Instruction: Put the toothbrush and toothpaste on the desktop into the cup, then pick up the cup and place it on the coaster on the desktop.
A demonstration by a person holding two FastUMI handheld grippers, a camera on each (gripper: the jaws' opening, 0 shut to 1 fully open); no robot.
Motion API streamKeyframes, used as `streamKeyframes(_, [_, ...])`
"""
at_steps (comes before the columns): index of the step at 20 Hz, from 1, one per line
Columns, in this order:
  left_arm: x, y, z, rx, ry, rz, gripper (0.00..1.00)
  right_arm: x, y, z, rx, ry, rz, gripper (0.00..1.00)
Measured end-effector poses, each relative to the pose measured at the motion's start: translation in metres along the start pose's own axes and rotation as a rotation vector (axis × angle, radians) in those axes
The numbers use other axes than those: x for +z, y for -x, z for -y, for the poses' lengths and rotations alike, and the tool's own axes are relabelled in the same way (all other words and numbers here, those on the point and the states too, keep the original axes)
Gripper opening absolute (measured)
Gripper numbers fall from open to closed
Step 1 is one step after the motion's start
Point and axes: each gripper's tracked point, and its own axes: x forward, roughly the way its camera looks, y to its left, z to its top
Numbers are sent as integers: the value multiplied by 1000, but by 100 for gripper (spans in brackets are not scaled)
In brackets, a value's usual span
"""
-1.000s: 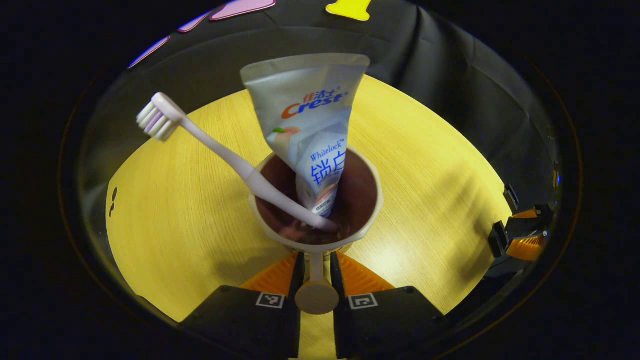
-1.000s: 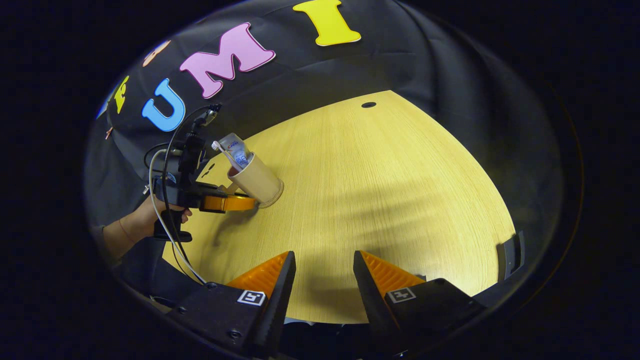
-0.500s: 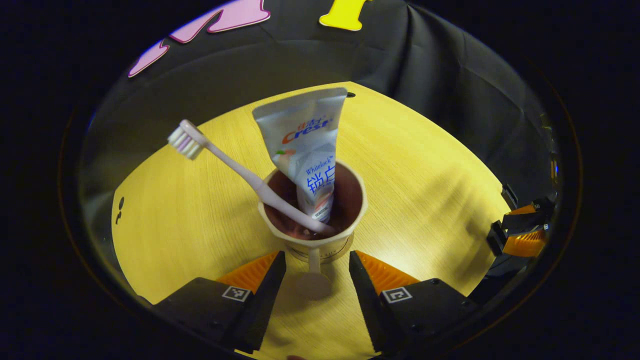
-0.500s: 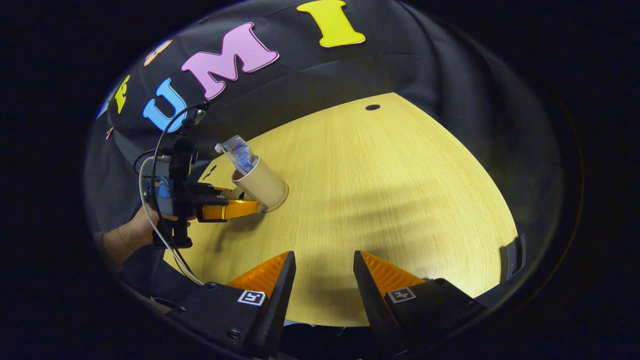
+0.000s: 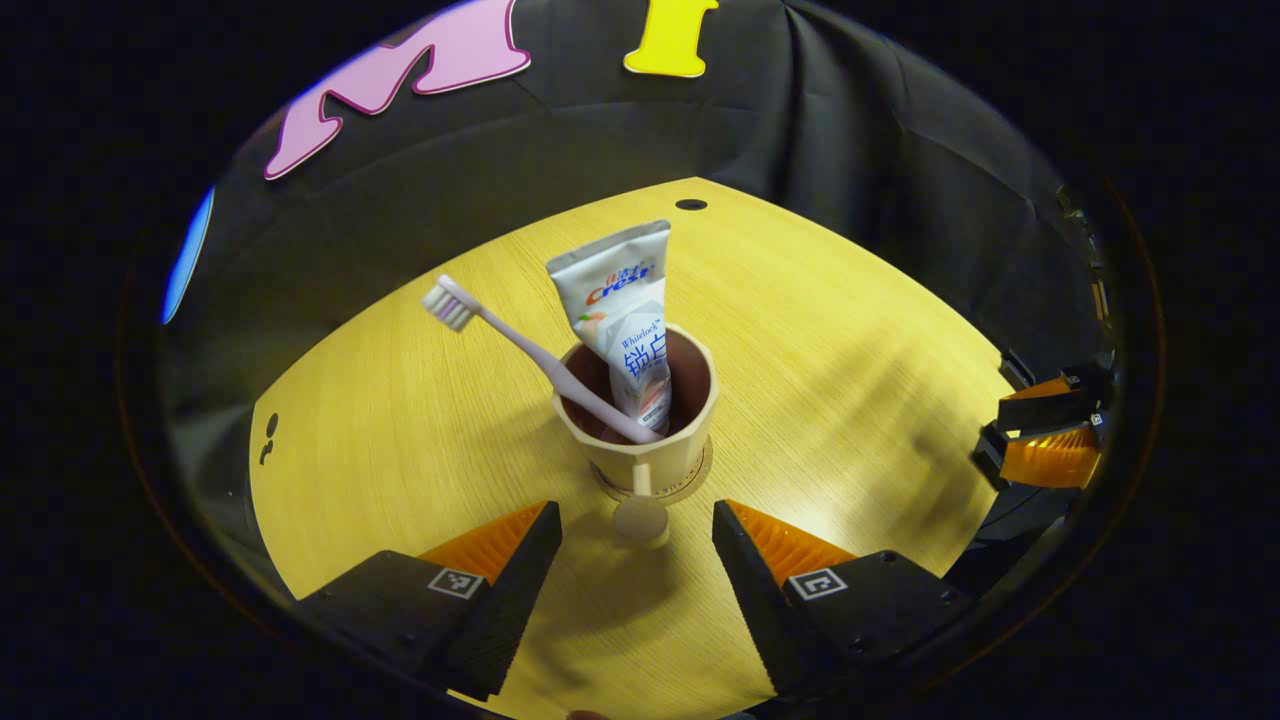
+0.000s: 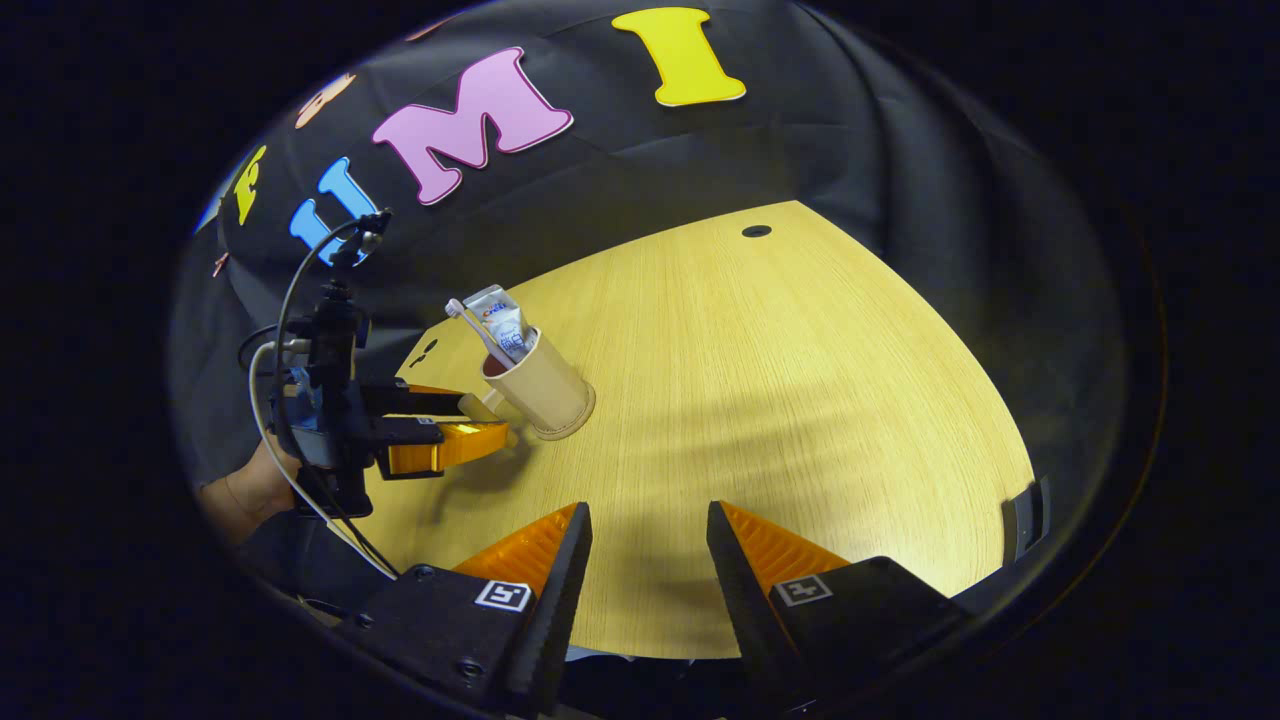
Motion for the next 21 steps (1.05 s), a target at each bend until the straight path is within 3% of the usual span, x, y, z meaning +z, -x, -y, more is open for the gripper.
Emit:
streamKeyframes(1, [-1,7,-1,-1,1,0,94,2,-1,-4,1,4,3,72])
streamKeyframes(2, [-3,13,-2,-1,1,2,95,4,-2,-8,2,9,2,63])
streamKeyframes(3, [-5,19,-4,0,3,3,95,5,-4,-12,4,13,2,74])
streamKeyframes(4, [-7,25,-5,3,9,7,95,6,-5,-17,5,17,3,76])
streamKeyframes(13, [-33,69,-11,-23,120,-7,95,17,-11,-43,0,54,7,84])
streamKeyframes(21, [-51,96,-22,11,154,19,95,16,-14,-56,8,76,-5,94])
